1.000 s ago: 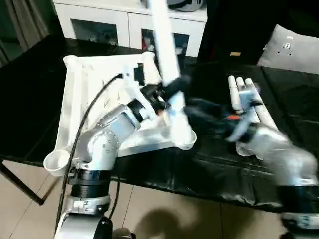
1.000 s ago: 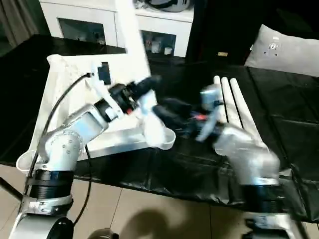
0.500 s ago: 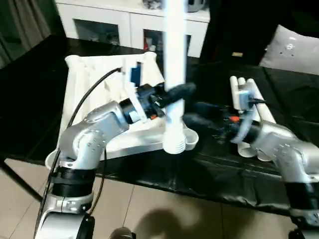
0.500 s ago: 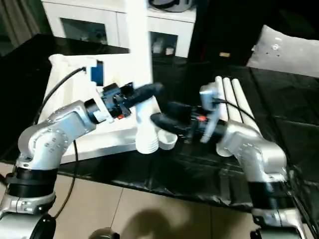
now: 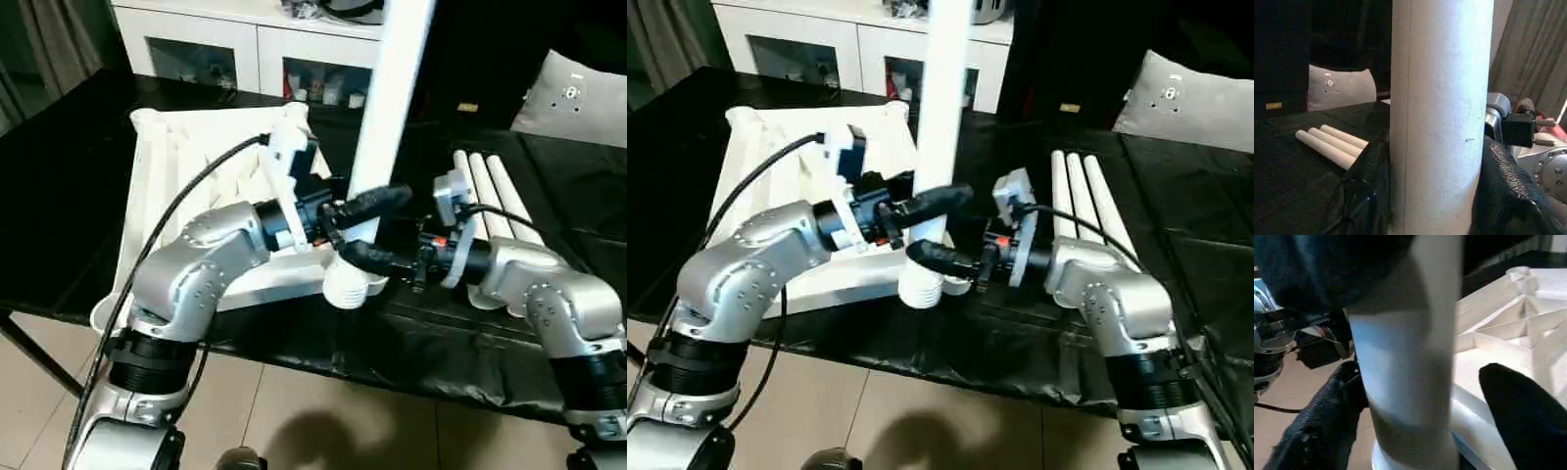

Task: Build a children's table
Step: Pick table leg

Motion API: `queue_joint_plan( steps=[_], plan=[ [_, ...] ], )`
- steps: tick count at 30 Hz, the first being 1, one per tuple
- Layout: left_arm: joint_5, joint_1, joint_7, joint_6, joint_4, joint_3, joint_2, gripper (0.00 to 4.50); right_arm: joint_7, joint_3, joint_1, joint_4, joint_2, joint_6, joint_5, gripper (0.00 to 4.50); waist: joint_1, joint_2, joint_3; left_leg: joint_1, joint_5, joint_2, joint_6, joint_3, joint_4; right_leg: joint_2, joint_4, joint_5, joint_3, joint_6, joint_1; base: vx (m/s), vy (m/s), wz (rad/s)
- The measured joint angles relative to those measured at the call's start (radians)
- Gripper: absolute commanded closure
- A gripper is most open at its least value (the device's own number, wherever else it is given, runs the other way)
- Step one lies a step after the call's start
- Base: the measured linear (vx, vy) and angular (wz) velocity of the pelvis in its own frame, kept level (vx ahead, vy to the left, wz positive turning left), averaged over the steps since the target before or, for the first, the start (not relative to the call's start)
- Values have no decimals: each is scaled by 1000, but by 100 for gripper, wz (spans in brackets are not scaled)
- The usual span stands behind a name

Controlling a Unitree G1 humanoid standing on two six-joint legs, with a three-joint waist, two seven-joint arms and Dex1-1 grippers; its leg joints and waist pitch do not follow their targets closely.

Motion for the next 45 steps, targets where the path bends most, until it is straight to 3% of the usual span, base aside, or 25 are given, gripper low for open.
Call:
queue_joint_plan(
  steps=[18, 30, 31, 32, 40, 45],
  plan=[
    [34, 5, -11, -18, 0, -24, -1, 264, -1, 26, 9, 1, 9, 3, -9, 247, 0, 0, 0, 0, 0, 0, 0, 0, 0, 0, 0, 0, 0, 0, 0, 0, 0, 0],
    [35, 6, 8, -11, 1, -15, -13, 264, -1, 27, 9, 12, 19, -21, -22, 260, 0, 0, 0, 0, 0, 0, 0, 0, 0, 0, 0, 0, 0, 0, 0, 0, 0, 0],
    [32, 6, 16, 2, 5, -1, -27, 208, -6, 25, 9, 16, 22, -23, -22, 261, 0, 0, 0, 0, 0, 0, 0, 0, 0, 0, 0, 0, 0, 0, 0, 0, 0, 0],
    [26, 6, 21, 10, 7, 5, -30, 194, -8, 25, 8, 20, 24, -24, -23, 261, 0, 0, 0, 0, 0, 0, 0, 0, 0, 0, 0, 0, 0, 0, 0, 0, 0, 0],
    [-9, 7, 48, 23, 13, 47, -84, 144, -32, 19, 8, 25, 43, -59, -46, 262, 0, 0, 0, 0, 0, 0, 0, 0, 0, 0, 0, 0, 0, 0, 0, 0, 0, 0],
    [-115, 3, 70, 20, -1, 118, -163, 107, -70, 59, 15, 44, 73, -74, -97, 262, -2, 0, 0, 0, 0, 0, 0, 0, 0, 0, 0, 0, 0, 0, 0, 0, 0, 0]
  ],
)
